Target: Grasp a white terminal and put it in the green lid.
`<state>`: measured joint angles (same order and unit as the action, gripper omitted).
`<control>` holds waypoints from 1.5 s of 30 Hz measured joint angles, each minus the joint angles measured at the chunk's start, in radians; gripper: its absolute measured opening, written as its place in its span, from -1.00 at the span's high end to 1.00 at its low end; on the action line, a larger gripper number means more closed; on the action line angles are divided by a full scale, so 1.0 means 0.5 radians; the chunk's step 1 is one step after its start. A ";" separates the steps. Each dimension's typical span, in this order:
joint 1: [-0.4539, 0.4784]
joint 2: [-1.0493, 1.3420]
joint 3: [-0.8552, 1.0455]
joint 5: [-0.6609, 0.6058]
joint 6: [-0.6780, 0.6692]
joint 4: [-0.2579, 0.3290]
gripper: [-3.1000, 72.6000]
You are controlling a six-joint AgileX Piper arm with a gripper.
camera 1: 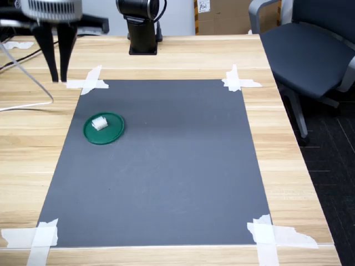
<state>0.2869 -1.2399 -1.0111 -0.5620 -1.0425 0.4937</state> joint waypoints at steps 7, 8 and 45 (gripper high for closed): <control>0.000 0.500 0.335 0.217 0.041 0.419 0.98; 0.000 0.584 0.393 0.261 0.045 0.484 0.98; -0.479 2.485 2.026 0.964 -0.087 1.029 0.99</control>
<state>0.0472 0.0024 0.0018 -0.0798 -1.0861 1.0082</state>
